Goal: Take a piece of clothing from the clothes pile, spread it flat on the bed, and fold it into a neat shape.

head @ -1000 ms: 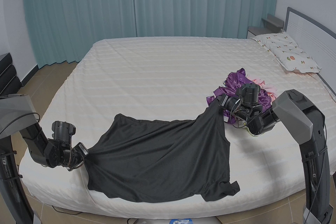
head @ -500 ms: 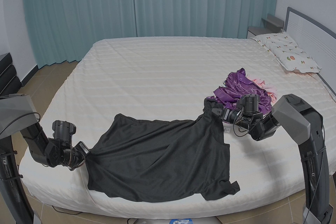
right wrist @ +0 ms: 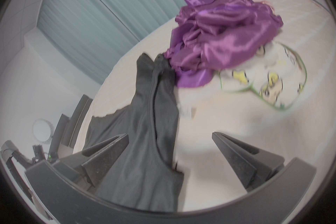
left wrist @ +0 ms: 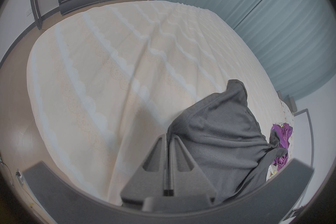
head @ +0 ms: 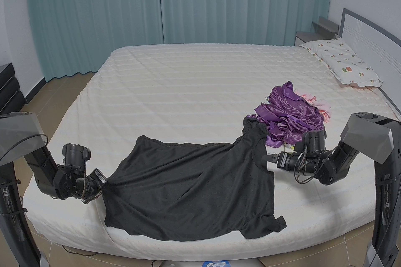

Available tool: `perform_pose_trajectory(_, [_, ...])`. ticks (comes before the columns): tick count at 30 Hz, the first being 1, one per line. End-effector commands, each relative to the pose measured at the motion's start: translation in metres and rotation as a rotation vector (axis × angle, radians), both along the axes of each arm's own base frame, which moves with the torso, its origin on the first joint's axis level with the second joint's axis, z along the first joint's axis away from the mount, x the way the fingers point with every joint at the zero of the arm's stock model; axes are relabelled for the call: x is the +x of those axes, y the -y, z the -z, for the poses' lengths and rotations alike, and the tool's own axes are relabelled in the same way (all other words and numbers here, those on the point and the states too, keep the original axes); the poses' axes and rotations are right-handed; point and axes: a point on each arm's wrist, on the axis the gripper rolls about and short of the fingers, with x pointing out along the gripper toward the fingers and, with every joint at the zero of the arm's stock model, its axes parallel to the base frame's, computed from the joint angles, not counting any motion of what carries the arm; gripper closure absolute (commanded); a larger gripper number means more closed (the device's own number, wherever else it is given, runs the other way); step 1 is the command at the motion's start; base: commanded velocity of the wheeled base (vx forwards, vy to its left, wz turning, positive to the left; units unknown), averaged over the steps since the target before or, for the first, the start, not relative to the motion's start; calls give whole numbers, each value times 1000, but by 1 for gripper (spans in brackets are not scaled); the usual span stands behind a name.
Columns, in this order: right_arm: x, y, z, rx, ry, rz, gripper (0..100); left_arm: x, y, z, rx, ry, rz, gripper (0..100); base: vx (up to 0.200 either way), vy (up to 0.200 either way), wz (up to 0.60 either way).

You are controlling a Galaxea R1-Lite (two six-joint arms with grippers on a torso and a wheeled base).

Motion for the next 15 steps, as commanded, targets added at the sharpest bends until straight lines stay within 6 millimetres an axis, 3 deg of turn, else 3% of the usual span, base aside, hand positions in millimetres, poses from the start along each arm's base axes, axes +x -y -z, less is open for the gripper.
perform_pose_trajectory(1, [-19, -13, 11, 3, -55, -56, 0, 0, 0, 0, 0, 1, -1, 100, 0, 0, 0])
perform_pose_trajectory(7, [-21, -25, 21, -5, -82, -85, 0, 0, 0, -1, -1, 3, -2, 100, 0, 0, 0])
perform_pose_trajectory(8, [-20, -27, 23, -6, -84, -86, 100, 0, 0, -1, -1, 4, -2, 100, 0, 0, 0])
perform_pose_trajectory(15, [0, -20, 9, 18, -1, -40, 100, 0, -1, -4, -1, 12, -3, 100, 0, 0, 0])
